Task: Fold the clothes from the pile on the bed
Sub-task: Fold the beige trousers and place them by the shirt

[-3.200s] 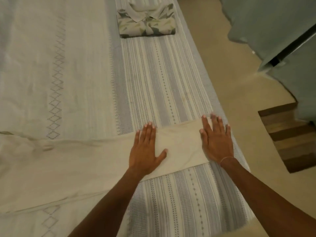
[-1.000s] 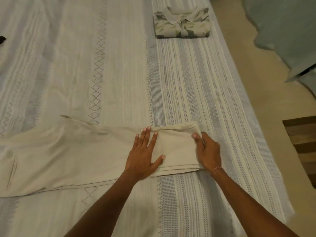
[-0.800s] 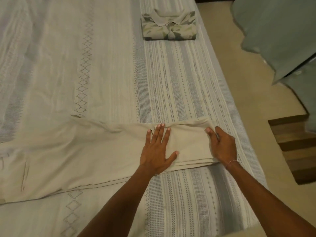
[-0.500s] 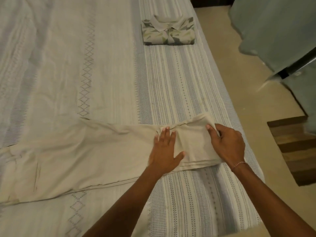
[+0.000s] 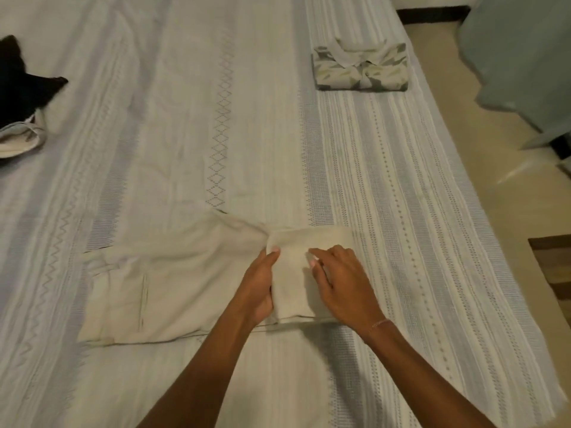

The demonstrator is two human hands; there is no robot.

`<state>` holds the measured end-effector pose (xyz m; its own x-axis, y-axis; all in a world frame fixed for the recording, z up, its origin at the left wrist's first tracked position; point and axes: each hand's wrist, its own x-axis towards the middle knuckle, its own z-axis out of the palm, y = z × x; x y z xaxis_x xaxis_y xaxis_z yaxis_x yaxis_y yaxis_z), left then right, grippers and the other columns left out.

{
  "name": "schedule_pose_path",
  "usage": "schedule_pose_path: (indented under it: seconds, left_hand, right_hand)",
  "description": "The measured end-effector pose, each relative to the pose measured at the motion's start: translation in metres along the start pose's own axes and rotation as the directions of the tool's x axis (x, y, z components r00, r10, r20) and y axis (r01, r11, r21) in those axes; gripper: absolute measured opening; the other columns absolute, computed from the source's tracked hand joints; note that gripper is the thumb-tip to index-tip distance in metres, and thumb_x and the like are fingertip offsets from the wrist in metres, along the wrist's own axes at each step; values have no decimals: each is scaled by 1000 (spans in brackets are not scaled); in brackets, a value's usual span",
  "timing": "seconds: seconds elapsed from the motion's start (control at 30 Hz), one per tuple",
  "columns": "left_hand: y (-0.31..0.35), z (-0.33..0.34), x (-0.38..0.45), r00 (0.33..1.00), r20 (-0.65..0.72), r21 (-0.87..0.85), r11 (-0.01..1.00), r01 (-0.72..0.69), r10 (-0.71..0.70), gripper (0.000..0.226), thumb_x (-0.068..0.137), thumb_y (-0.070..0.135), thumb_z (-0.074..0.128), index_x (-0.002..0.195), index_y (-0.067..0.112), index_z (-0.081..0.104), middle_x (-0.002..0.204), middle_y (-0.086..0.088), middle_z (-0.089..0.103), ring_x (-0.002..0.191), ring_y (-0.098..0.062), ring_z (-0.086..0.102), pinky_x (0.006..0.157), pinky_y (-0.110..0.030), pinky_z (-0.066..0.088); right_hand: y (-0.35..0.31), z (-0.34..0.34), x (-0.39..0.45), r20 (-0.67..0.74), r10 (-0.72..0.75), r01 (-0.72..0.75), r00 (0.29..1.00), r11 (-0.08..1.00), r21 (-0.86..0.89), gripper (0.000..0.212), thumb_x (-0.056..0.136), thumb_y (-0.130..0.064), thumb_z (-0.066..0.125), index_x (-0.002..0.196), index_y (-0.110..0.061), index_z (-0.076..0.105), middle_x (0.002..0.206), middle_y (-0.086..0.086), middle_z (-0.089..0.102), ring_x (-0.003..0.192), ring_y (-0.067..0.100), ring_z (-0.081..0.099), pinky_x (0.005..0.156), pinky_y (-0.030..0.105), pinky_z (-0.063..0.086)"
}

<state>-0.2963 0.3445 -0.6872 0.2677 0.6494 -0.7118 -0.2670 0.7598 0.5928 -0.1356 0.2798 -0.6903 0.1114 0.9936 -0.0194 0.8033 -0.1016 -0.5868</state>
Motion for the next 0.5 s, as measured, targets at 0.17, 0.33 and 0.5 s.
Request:
schedule_pose_path:
  seconds: [0.17, 0.33, 0.5]
  left_hand:
    - [-4, -49, 29, 1000, -25, 44, 999, 8, -7, 31, 107, 33, 45, 136, 28, 56, 123, -2, 72, 112, -22, 69, 89, -43, 58]
    - [-15, -68, 43, 887, -159, 524, 799, -295, 432, 27, 104, 26, 52, 130, 25, 57, 120, 2, 69, 109, -16, 67, 82, -22, 55]
    - [-47, -68, 40, 546, 448, 893, -383, -236, 707, 57, 95, 24, 61, 146, 5, 43, 147, -18, 48, 138, -32, 44, 112, -46, 41]
  right_hand:
    - [24, 62, 13, 31, 70, -53, 997, 924, -378, 78, 95, -69, 38, 156, -20, 34, 163, 23, 19, 150, 45, 14, 121, 60, 12]
    - [26, 94, 15, 62, 71, -35, 996, 887, -460, 87, 96, -74, 29, 162, -20, 15, 167, 21, -3, 154, 38, -10, 119, 68, 1]
    - [27, 97, 17, 95, 108, -54, 990, 890, -452, 79, 100, -68, 22, 162, -21, 6, 167, 18, -7, 154, 34, -14, 121, 63, -3]
